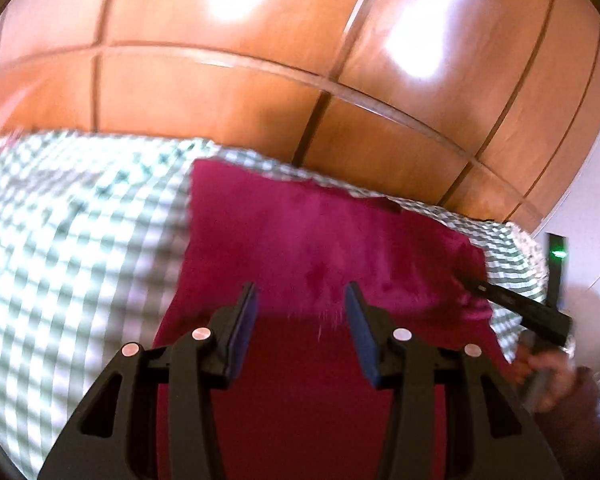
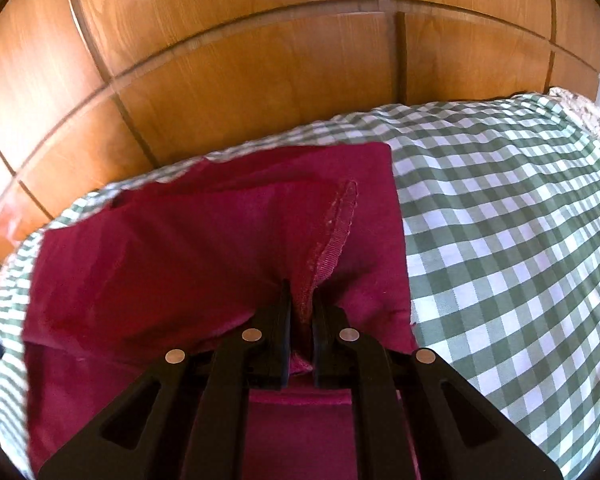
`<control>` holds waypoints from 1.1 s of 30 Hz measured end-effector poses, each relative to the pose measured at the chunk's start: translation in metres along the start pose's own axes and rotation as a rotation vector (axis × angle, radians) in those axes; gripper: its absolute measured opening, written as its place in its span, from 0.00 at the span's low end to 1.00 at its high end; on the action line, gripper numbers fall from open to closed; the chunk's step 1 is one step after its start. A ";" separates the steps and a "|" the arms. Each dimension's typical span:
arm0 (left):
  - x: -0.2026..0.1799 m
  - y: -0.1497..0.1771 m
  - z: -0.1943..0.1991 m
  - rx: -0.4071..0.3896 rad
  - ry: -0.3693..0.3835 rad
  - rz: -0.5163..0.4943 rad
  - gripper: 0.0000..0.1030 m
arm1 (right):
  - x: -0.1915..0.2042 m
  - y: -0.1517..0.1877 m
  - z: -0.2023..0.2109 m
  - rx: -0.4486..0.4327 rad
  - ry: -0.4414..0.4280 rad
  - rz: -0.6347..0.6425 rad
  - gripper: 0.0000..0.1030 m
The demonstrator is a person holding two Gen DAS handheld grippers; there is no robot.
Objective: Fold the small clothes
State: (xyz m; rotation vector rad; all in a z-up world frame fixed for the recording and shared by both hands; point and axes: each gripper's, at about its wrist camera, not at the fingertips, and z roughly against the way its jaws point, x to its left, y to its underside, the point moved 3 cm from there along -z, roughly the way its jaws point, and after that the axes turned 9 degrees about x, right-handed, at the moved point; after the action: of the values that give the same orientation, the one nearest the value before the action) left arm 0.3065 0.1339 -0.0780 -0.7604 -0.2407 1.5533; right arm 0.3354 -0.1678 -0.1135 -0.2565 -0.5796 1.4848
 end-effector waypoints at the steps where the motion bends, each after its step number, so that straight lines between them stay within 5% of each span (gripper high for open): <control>1: 0.000 -0.006 -0.014 0.023 -0.014 -0.005 0.44 | 0.000 0.001 0.001 0.004 -0.003 0.008 0.06; 4: 0.023 -0.010 -0.058 0.130 -0.160 0.056 0.31 | -0.002 0.002 -0.003 0.017 -0.014 0.001 0.06; 5: 0.033 -0.006 -0.066 0.151 -0.179 0.080 0.22 | -0.002 0.003 -0.006 0.023 -0.021 -0.002 0.07; 9: 0.041 0.003 -0.054 0.129 -0.179 0.077 0.21 | -0.005 0.005 -0.012 0.023 -0.024 0.009 0.21; 10: 0.044 0.004 -0.048 0.125 -0.156 0.092 0.21 | -0.005 0.005 -0.008 0.019 -0.016 0.008 0.30; 12: 0.053 0.004 -0.035 0.109 -0.100 0.133 0.28 | -0.004 0.003 0.005 -0.025 0.014 0.005 0.64; 14: 0.064 -0.002 -0.019 0.064 -0.072 0.184 0.43 | 0.001 0.003 0.023 -0.097 0.042 0.021 0.65; 17: 0.084 -0.021 -0.011 0.031 -0.018 0.260 0.46 | 0.022 0.000 0.038 -0.133 0.024 0.094 0.65; 20: 0.096 -0.041 -0.022 0.046 0.032 0.311 0.60 | 0.040 -0.001 0.035 -0.133 0.013 0.151 0.65; 25: 0.117 -0.071 -0.066 0.125 0.076 0.394 0.61 | 0.059 -0.004 0.013 -0.099 0.030 0.204 0.65; 26: 0.119 -0.074 -0.071 0.137 0.097 0.404 0.56 | 0.060 -0.005 0.010 -0.095 0.031 0.205 0.65; 28: 0.116 -0.082 -0.087 0.165 0.163 0.401 0.28 | 0.062 -0.007 0.005 -0.087 0.037 0.206 0.65; 30: 0.111 -0.086 -0.091 0.153 0.140 0.369 0.10 | 0.061 -0.010 0.001 -0.084 0.041 0.210 0.65; 33: 0.102 -0.088 -0.076 0.078 0.052 0.305 0.09 | 0.064 -0.009 -0.004 -0.087 0.052 0.224 0.65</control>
State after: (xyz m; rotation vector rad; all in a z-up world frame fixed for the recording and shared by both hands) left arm 0.4272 0.2221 -0.1169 -0.8017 -0.0255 1.8156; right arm 0.3441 -0.1056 -0.0987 -0.4385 -0.5893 1.6657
